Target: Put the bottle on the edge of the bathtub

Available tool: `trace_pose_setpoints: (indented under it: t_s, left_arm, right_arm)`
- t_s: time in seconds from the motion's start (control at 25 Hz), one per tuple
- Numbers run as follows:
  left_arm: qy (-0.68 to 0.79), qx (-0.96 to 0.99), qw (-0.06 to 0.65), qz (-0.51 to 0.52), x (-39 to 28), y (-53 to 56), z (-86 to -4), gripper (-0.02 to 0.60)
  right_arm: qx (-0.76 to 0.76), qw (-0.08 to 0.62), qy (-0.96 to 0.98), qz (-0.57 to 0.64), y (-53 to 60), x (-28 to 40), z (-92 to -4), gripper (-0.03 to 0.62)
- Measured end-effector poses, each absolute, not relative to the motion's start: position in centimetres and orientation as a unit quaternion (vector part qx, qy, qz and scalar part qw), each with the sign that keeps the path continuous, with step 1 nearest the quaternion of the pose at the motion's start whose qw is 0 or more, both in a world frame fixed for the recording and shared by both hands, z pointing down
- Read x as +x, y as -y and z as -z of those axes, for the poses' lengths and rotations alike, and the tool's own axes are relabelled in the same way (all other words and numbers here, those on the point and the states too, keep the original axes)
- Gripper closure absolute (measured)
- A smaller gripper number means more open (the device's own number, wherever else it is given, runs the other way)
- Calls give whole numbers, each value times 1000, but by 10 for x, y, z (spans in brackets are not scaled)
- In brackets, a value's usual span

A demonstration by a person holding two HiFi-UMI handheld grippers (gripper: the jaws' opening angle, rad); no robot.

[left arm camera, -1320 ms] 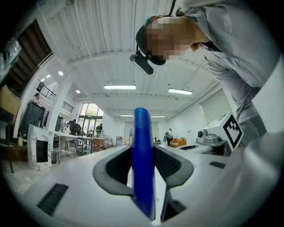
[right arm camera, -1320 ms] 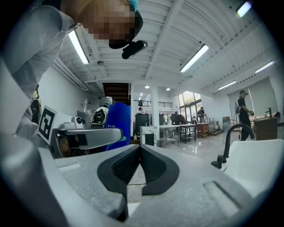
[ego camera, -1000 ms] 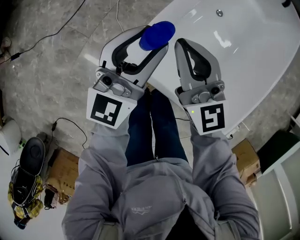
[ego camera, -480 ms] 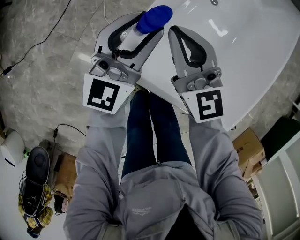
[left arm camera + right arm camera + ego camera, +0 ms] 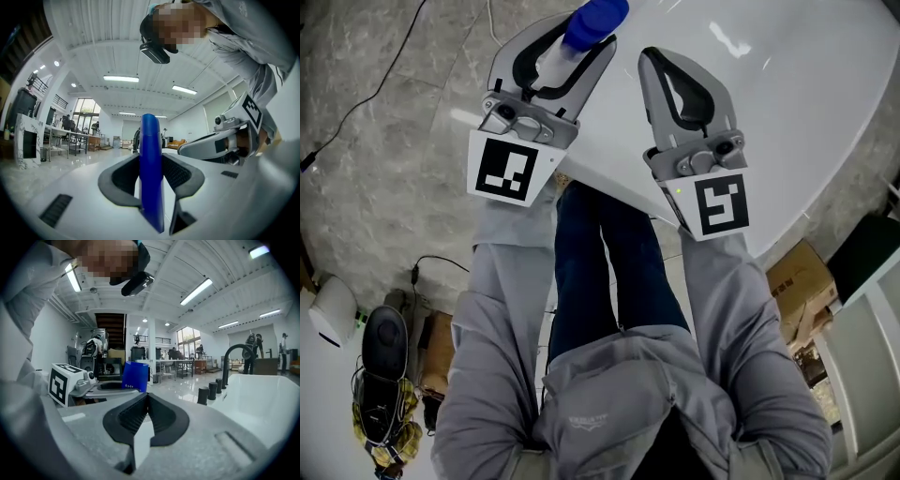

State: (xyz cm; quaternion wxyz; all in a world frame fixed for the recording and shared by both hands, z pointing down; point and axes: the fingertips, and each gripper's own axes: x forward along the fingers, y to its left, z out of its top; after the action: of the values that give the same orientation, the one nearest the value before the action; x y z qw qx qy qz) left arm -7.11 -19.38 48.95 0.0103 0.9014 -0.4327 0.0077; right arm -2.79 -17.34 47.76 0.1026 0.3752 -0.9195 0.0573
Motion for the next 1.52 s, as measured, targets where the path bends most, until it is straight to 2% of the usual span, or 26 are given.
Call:
trace_pose_setpoints:
  t_s: [0.96, 1.08, 1.52]
  left_arm:
    - [415, 910, 5, -25, -67, 188, -512, 429]
    - [410, 911, 17, -23, -66, 186, -517, 363]
    - [447, 891, 75, -22, -94, 166, -506, 344]
  right_arm:
    - [361, 107, 925, -58, 173, -39, -471, 591]
    - [359, 105, 926, -55, 175, -39, -467, 591]
    - [361, 98, 926, -45, 165, -41, -431, 591]
